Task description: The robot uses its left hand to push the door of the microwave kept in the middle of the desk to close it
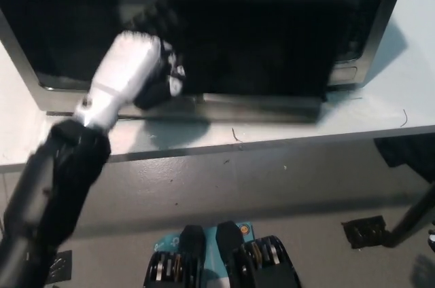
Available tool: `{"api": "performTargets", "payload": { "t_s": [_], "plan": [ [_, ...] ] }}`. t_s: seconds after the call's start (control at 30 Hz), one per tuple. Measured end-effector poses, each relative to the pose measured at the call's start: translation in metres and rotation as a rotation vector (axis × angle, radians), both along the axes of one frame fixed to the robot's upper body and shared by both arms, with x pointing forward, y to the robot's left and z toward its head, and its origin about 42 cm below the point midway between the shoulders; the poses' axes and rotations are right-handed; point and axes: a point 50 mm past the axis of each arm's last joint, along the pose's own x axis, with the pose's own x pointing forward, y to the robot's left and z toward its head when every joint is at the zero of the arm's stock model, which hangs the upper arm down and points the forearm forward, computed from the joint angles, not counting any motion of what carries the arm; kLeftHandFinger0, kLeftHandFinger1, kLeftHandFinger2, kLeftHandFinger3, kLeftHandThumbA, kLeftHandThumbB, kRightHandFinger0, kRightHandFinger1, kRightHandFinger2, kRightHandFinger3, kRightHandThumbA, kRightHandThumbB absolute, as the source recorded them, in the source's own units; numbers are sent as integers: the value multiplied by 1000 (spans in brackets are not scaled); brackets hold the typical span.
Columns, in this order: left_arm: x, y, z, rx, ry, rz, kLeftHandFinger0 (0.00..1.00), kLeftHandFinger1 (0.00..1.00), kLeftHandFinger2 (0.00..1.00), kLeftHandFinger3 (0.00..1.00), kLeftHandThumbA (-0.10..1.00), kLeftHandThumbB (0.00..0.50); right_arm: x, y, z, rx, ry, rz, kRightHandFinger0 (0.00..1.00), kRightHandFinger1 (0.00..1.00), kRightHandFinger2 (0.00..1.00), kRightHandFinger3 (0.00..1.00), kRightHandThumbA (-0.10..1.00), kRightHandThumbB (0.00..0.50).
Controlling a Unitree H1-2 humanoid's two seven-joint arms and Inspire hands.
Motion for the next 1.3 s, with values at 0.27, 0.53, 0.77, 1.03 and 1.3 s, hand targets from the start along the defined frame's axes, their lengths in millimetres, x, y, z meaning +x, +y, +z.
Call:
{"api": "performTargets", "payload": {
  "t_s": [0.27, 0.53, 0.77, 1.03, 1.3],
  "plan": [
    [32, -12, -1, 117, 0, 36, 0, 65, 72, 0, -37, 51, -1, 2, -1, 2, 0, 0, 510, 590, 680, 728, 123, 45],
    [27, -16, -2, 123, -53, 36, 0, 0, 9, 6, -91, 91, -4, 1, -3, 2, 5, -2, 592, 623, 673, 698, 144, 49],
    [-16, -22, 26, 24, -233, -13, 0, 0, 0, 50, -100, 57, 2, 3, 1, 1, -3, 4, 582, 615, 667, 686, 164, 52],
    [-97, -9, 2, -115, -291, -51, 0, 0, 0, 27, -100, 54, 0, 3, -1, -2, 5, 8, 721, 729, 771, 750, 237, 42],
    [-169, 36, -60, -233, -165, 2, 0, 0, 0, 47, -100, 67, 3, 2, 4, -15, -7, 17, 695, 704, 733, 732, 178, 40]
  ]
}}
